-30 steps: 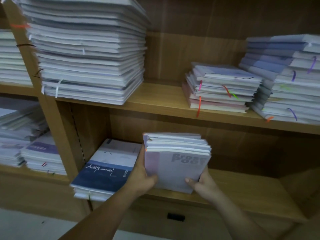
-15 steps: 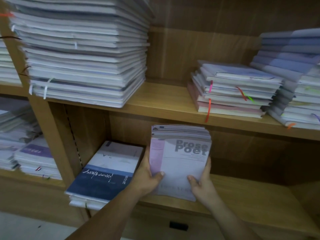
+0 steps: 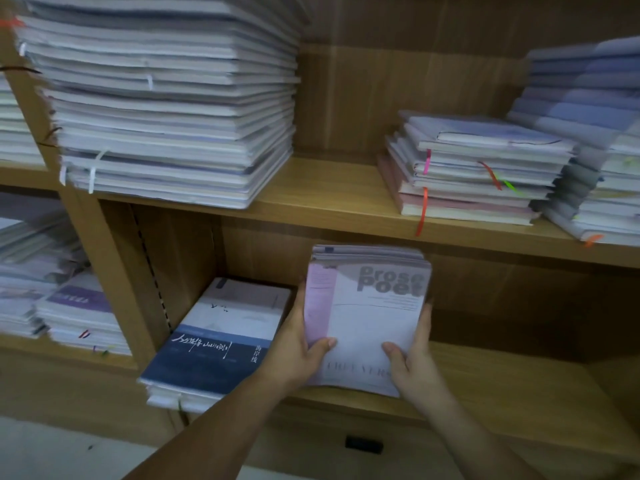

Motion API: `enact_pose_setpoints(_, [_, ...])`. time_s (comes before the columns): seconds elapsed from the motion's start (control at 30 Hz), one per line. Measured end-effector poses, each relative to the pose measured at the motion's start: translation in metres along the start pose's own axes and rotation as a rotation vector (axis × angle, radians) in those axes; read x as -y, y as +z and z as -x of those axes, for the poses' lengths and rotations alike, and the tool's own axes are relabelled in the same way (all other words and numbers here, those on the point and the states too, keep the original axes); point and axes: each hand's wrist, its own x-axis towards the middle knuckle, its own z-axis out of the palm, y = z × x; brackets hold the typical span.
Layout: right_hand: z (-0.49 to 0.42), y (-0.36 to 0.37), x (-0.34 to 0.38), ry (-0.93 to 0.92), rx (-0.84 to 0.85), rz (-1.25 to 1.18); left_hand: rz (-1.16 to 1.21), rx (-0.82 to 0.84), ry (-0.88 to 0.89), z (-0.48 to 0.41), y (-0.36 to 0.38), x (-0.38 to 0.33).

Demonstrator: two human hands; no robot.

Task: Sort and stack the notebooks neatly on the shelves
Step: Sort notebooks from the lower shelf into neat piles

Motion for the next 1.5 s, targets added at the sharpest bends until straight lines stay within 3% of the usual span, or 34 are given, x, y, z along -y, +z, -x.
enact_pose_setpoints(0.4, [-0.007, 0.005, -0.006, -0.031, 0.002, -0.026, 0.006, 0.027, -0.095, 0.001, 0.004, 0.006])
enact_pose_setpoints(0.6, [-0.005, -0.004, 0.001, 0.103, 0.117, -0.092, 0.028, 0.186, -0.151, 0.014, -0.024, -0.012])
enact_pose_setpoints(0.8, [-0.014, 0.01, 0.012, 0.277, 0.175, -0.25, 0.114, 0.132, -0.227, 0.018, -0.047, 0.003])
enact_pose_setpoints(0.93, [-0.021, 0.01, 0.012, 0.337, 0.167, -0.23, 0.149, 0.111, -0.253, 0.007, -0.038, 0.003])
enact_pose_setpoints(1.07, [-0.018, 0.024, -0.002, 0.412, 0.148, -0.164, 0.013, 0.11, -0.349, -0.004, -0.018, 0.014])
enact_pose_setpoints(1.23, [-0.028, 0.038, -0.002, 0.364, 0.052, -0.133, -0.206, 0.043, -0.375, -0.008, -0.01, 0.012])
enact_pose_setpoints(1.37, [-0.025, 0.039, 0.003, 0.317, 0.045, -0.073, -0.413, 0.077, -0.278, 0.004, -0.008, 0.0])
enact_pose_setpoints(1.5, [-0.012, 0.026, 0.011, 0.275, 0.012, -0.053, -0.487, -0.024, -0.078, 0.022, -0.03, -0.01])
